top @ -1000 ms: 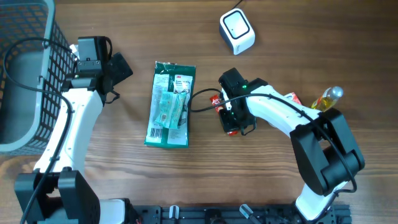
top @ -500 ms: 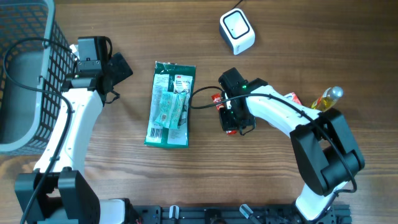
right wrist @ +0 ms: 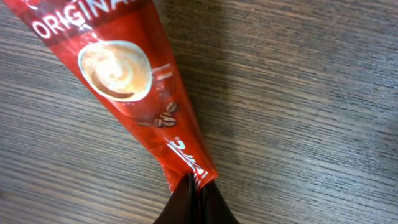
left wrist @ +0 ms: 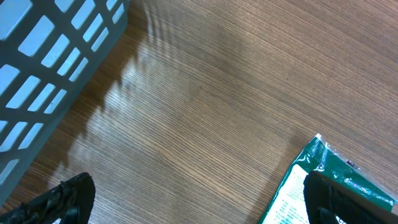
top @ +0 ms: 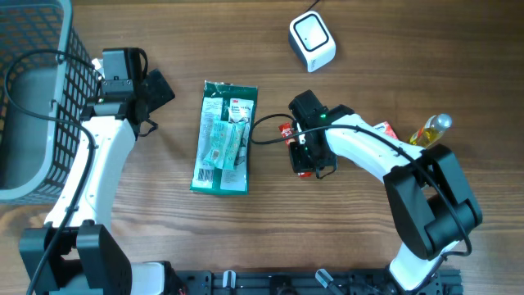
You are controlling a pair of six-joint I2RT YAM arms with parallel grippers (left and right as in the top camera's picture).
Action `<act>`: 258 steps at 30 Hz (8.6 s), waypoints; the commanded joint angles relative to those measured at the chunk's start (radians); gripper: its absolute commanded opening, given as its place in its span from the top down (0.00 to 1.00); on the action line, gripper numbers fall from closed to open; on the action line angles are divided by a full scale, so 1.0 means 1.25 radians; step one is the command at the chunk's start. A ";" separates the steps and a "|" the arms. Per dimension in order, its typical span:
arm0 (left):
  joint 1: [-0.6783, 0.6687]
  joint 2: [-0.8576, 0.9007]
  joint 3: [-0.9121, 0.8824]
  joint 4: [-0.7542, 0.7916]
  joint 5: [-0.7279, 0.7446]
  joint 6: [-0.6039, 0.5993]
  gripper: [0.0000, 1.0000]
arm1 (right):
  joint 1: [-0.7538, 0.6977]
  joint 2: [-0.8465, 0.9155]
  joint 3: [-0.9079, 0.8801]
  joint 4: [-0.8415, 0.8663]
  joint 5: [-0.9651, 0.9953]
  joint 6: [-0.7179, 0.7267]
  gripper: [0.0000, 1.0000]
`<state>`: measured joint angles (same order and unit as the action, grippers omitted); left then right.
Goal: Scan the item barcode
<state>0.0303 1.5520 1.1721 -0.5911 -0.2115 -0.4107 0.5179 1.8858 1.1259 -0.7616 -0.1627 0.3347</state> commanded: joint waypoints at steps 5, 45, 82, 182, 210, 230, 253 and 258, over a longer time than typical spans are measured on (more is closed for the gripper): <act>0.002 -0.001 0.009 0.000 0.001 -0.013 0.00 | -0.131 -0.167 -0.023 -0.029 -0.422 -0.248 0.96; 0.000 -0.001 0.009 -0.048 0.306 -0.013 0.00 | -0.330 -0.358 -0.023 -0.115 -0.887 -0.373 0.96; -0.247 -0.001 0.009 0.068 0.959 -0.010 0.35 | -0.164 -0.358 -0.023 0.047 -0.569 -0.038 0.96; -0.225 -0.002 0.009 -0.176 0.399 -0.459 0.44 | 0.299 -0.258 -0.023 0.262 0.123 -0.133 0.96; 0.069 -0.053 0.009 0.011 0.151 -0.403 0.00 | -0.114 -0.259 -0.023 -0.031 -1.045 -0.375 0.96; 0.069 -0.052 0.008 -0.024 0.117 -0.302 0.00 | -0.113 -0.260 -0.023 -0.224 -1.154 -0.516 0.96; 0.069 -0.052 0.008 -0.024 0.117 -0.302 0.00 | -0.113 -0.259 -0.023 -0.322 -1.118 -0.644 0.96; 0.069 -0.052 0.008 -0.024 0.117 -0.302 0.00 | -0.113 -0.259 -0.023 -0.313 -1.104 -0.642 0.96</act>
<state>0.1116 1.4979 1.1740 -0.6250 -0.0483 -0.8116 0.3767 1.5543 1.0912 -1.1637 -1.5475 -0.4370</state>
